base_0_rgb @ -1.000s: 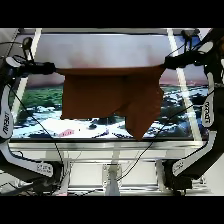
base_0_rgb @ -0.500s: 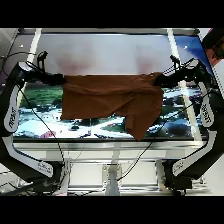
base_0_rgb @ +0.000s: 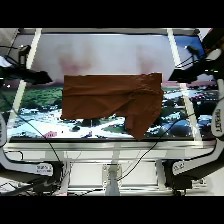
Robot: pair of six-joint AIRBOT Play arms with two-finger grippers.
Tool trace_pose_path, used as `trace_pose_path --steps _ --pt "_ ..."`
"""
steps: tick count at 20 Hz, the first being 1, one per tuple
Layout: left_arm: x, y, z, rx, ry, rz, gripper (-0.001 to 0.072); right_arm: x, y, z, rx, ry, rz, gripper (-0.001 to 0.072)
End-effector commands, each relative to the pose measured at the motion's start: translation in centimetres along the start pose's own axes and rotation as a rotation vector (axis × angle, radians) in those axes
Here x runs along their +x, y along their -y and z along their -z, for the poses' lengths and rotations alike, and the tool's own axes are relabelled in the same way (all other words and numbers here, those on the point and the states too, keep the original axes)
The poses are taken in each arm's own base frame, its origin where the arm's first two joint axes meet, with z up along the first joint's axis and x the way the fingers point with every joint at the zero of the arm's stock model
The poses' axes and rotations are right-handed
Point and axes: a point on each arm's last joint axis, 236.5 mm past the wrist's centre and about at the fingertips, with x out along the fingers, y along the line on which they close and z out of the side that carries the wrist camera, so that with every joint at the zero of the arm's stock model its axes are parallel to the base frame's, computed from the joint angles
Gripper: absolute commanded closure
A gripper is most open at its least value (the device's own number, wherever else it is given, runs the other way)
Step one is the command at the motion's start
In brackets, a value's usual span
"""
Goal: Fold the clothes and pants, and hang the long-sleeved shirts on hangers.
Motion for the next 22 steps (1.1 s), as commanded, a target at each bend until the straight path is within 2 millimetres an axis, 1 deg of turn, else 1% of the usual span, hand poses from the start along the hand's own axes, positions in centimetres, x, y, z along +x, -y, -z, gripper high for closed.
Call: trace_pose_path --steps 1,2,3,4,5,6,7,8,9,10,11,12,13,14,15,16,17,18,20,22 --pt "-5.5 -1.6 4.8 -0.022 -0.121 -0.034 0.0381 -5.9 1.0 2.8 0.038 0.029 0.051 0.0169" --pt "-6.0 -1.5 5.1 -0.052 -0.103 -0.007 0.0381 -7.0 1.0 4.5 0.049 0.033 0.058 0.0169" --pt "-6.3 -1.2 5.5 -0.085 -0.088 0.028 0.0381 -7.4 0.9 6.5 0.057 0.023 0.060 0.0169" --pt "-6.5 -0.7 6.4 -0.109 -0.096 0.058 0.0407 -7.5 0.7 9.0 0.070 0.004 0.058 0.0169" --pt "-6.8 -0.4 7.7 -0.124 -0.123 0.073 0.0524 -7.0 0.3 12.0 0.090 -0.029 0.049 0.0169" --pt "-7.1 -0.1 8.5 -0.134 -0.130 0.079 0.0550 -6.2 -0.4 14.7 0.093 -0.060 0.040 0.0169" --pt "-7.5 0.4 9.0 -0.136 -0.126 0.078 0.0550 -5.2 -1.0 16.8 0.110 -0.056 0.034 0.0169" --pt "-7.9 0.8 9.4 -0.132 -0.121 0.075 0.0551 -4.1 -1.9 17.9 0.133 -0.024 0.008 0.0169" --pt "-8.3 1.4 9.7 -0.127 -0.112 0.073 0.0577 -2.8 -3.0 18.6 0.168 0.023 -0.033 0.0170" --pt "-8.9 2.1 9.8 -0.118 -0.097 0.075 0.0588 -1.5 -3.9 19.1 0.210 0.061 -0.074 0.0196" --pt "-9.3 2.8 9.9 -0.115 -0.082 0.082 0.0588 -0.2 -4.4 20.0 0.248 0.068 -0.105 0.0345" --pt "-9.5 3.7 10.2 -0.116 -0.072 0.101 0.0587 1.4 -5.1 21.3 0.296 0.049 -0.145 0.0399" --pt "-9.5 4.5 10.8 -0.120 -0.079 0.124 0.0569 2.7 -5.5 22.2 0.342 0.043 -0.174 0.0398" --pt "-9.1 5.1 11.6 -0.130 -0.102 0.152 0.0485 3.8 -5.9 22.8 0.383 0.049 -0.196 0.0398" --pt "-8.5 5.4 12.4 -0.146 -0.124 0.172 0.0354 4.8 -6.3 23.2 0.417 0.053 -0.225 0.0395" --pt "-7.7 5.6 13.0 -0.165 -0.137 0.191 0.0328 5.5 -6.9 23.7 0.432 0.048 -0.259 0.0376" --pt "-6.9 5.8 13.8 -0.184 -0.154 0.207 0.0329 6.0 -7.5 24.1 0.438 0.036 -0.289 0.0317" --pt "-6.2 6.0 14.8 -0.201 -0.180 0.221 0.0329 6.5 -7.7 24.4 0.448 0.018 -0.307 0.0274" --pt "-5.5 6.3 16.1 -0.224 -0.213 0.239 0.0328 7.5 -7.9 25.0 0.472 -0.025 -0.330 0.0263" --pt "-5.3 6.4 16.3 -0.231 -0.219 0.247 0.0328 8.7 -8.3 25.6 0.507 -0.075 -0.365 0.0261"
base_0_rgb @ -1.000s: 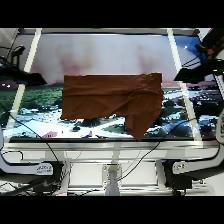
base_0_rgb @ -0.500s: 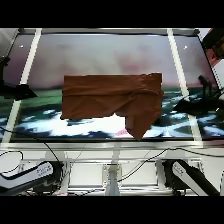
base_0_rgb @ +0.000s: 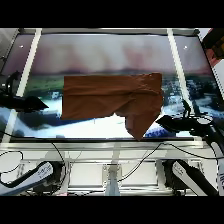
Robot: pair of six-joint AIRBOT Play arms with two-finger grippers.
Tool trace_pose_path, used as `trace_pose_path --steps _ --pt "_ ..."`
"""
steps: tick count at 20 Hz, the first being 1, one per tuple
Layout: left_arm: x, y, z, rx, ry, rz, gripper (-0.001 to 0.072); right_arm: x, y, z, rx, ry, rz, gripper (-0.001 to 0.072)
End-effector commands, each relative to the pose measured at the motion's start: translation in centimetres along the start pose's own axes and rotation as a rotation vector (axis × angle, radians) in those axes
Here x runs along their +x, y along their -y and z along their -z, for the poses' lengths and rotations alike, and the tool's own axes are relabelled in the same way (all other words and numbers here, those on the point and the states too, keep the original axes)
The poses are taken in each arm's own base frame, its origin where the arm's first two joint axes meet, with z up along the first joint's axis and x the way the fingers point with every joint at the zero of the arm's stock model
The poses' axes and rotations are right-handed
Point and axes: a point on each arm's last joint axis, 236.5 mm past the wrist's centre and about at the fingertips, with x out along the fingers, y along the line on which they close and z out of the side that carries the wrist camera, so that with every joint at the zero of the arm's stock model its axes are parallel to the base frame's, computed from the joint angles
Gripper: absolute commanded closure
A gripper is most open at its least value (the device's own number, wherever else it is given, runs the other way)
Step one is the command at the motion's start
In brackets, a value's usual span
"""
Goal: Fold the clothes and pants, and hang the long-sleeved shirts on hangers.
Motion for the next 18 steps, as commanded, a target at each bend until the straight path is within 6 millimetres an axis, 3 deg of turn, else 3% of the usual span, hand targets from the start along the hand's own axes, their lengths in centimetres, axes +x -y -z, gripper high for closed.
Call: trace_pose_path --steps 1,8,14,17,18 --pt "1.0 0.4 0.9 -0.025 -0.018 0.037 0.0328 2.2 0.0 1.0 0.068 -0.061 -0.071 0.0261" --pt "1.0 0.5 -0.2 -0.028 0.028 0.043 0.0328 4.9 -0.3 1.4 0.142 -0.118 -0.177 0.0266" --pt "1.9 -0.3 -0.9 -0.058 0.071 0.033 0.0328 5.1 -0.3 1.2 0.110 -0.107 -0.182 0.0346" --pt "4.6 -0.9 0.5 -0.126 0.065 0.058 0.0319 5.2 0.1 0.8 0.105 -0.091 -0.167 0.0462" --pt "5.6 -1.2 1.0 -0.154 0.065 0.067 0.0283 5.3 0.3 0.7 0.105 -0.084 -0.160 0.0520"
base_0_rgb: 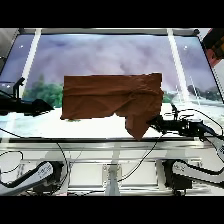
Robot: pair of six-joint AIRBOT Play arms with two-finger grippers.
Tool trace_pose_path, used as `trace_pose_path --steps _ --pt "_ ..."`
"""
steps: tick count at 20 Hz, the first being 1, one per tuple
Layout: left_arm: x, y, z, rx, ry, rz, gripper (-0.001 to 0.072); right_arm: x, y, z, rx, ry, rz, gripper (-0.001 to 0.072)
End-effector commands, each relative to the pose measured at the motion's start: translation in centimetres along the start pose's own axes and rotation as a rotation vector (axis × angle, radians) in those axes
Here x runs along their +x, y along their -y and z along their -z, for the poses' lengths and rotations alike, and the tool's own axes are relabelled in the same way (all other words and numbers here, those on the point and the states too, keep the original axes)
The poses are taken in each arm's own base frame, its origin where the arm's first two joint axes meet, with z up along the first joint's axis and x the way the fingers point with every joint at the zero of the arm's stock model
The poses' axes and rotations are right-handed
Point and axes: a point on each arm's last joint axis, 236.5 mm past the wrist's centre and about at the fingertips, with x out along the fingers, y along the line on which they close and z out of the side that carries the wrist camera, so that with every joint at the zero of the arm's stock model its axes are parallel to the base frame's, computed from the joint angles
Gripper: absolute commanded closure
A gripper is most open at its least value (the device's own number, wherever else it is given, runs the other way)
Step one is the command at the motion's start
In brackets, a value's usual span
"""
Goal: Fold the clothes and pants, and hang the long-sleeved shirts on hangers.
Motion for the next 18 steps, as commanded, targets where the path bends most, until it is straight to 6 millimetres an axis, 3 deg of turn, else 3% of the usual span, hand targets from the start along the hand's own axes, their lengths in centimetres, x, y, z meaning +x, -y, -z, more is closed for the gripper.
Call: trace_pose_path --steps 1,2,7,11,18 --pt "2.7 -1.2 1.1 -0.081 0.018 0.013 0.0240 0.0 1.1 -1.7 -0.003 0.073 0.045 0.0595" --pt "3.4 -1.6 1.5 -0.101 0.023 0.014 0.0217 -0.1 1.2 -1.9 -0.003 0.079 0.050 0.0693" --pt "5.5 -2.9 2.4 -0.143 0.056 0.003 0.0218 -0.1 1.2 -1.9 -0.007 0.080 0.051 0.0696" --pt "6.3 -4.4 1.9 -0.175 0.111 -0.037 0.0218 -0.1 1.2 -1.9 -0.024 0.080 0.052 0.0696" --pt "8.4 -4.7 2.0 -0.186 0.152 -0.068 0.0218 -0.1 1.5 -2.4 -0.023 0.099 0.065 0.0696"
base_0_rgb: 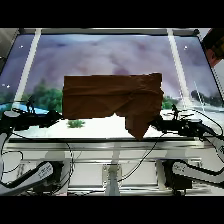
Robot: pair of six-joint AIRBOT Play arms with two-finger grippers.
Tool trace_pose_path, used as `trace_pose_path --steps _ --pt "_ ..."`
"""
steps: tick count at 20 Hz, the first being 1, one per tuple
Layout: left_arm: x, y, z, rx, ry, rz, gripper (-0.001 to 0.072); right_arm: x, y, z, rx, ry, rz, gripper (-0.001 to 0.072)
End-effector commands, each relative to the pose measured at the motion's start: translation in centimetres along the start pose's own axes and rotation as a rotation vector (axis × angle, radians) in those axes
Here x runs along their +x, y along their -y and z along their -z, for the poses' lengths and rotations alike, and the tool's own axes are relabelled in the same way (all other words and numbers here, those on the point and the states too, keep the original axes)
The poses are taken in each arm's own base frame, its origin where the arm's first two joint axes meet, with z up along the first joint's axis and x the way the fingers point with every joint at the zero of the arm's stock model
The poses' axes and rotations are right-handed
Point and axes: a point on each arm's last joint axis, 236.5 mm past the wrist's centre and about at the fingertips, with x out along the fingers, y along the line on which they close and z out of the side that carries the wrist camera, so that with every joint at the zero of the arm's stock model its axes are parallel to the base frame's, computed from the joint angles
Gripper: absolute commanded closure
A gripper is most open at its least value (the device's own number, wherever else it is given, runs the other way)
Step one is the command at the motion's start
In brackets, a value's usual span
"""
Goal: Fold the clothes and pants, and hang the long-sleeved shirts on hangers.
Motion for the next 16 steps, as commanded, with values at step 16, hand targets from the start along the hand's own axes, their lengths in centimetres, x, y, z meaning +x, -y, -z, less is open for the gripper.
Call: trace_pose_path --steps 16 --pt "4.0 0.3 0.0 -0.024 0.023 -0.071 0.0341 -0.1 1.2 -1.6 0.003 0.067 0.049 0.0696"
